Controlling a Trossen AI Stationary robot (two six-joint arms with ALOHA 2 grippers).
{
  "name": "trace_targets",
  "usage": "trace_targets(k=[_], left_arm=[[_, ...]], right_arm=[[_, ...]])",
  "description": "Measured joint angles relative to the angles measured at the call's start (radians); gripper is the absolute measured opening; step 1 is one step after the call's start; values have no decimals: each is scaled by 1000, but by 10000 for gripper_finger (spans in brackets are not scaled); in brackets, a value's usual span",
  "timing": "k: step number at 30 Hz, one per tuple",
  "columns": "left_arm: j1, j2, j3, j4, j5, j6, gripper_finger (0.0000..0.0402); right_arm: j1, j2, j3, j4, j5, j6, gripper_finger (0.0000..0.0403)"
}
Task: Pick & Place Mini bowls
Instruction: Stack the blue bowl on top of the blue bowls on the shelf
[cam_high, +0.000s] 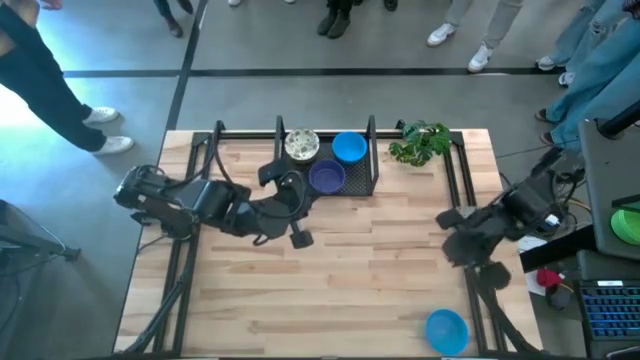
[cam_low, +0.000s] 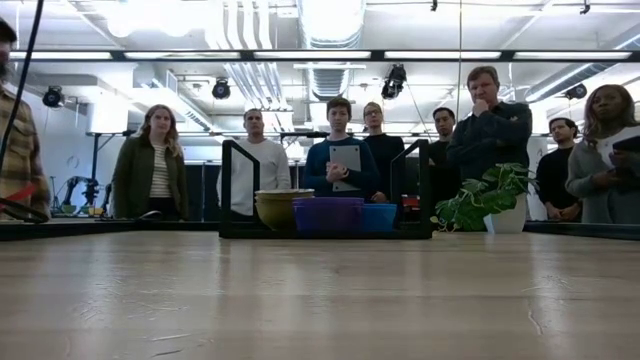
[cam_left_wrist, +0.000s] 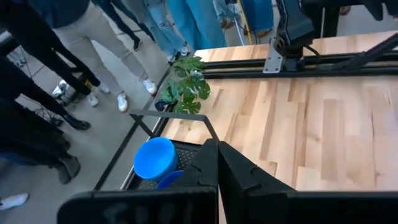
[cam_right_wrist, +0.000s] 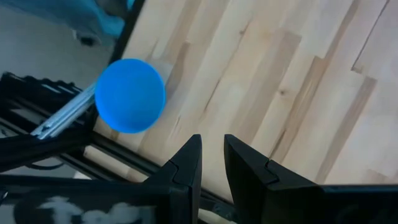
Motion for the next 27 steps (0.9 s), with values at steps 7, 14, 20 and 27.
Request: trace_targets(k=[7, 14, 20, 27], left_arm=[[-17, 0, 0, -1, 8, 53, 0], [-28, 0, 0, -2, 20, 67, 0], [-34, 0, 0, -3, 41, 68, 0], [-39, 0, 0, -3, 54, 96, 0]], right_arm=[[6, 125, -1, 1, -22, 0, 66], [59, 226, -2, 6, -52, 2, 66], [112, 280, -2, 36, -51, 31, 66], [140, 285, -15, 126, -44, 142, 62]])
